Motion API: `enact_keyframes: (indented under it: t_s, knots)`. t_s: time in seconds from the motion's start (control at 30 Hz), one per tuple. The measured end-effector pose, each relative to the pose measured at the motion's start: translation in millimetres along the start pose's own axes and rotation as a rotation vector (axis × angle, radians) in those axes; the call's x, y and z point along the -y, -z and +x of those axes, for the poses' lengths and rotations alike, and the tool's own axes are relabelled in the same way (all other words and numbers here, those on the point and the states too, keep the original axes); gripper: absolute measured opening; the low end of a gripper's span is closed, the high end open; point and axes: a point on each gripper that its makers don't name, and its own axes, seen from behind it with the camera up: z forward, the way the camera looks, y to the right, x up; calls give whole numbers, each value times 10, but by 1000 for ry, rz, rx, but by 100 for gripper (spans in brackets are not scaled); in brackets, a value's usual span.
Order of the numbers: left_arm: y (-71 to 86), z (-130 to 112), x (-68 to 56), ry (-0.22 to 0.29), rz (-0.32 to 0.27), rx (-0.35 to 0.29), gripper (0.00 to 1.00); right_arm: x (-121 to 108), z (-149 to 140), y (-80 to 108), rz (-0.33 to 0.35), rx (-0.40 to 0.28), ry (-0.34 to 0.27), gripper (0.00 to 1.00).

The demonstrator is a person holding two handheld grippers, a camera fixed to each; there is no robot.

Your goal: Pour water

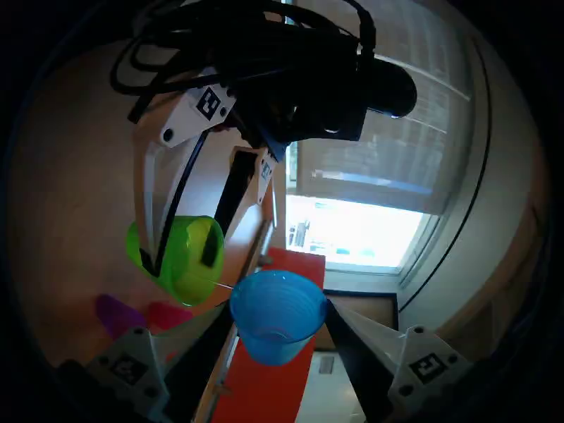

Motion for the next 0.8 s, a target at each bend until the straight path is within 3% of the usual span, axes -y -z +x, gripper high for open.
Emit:
enact_keyframes:
  t_s: [0.6, 0.8]
  knots:
    - [0, 14, 9, -1, 1, -3, 87, -78, -152, -117, -10, -4, -18, 93]
    - [18, 2, 30, 1, 7, -3, 87, -122, -268, -151, -22, -12, -149, 93]
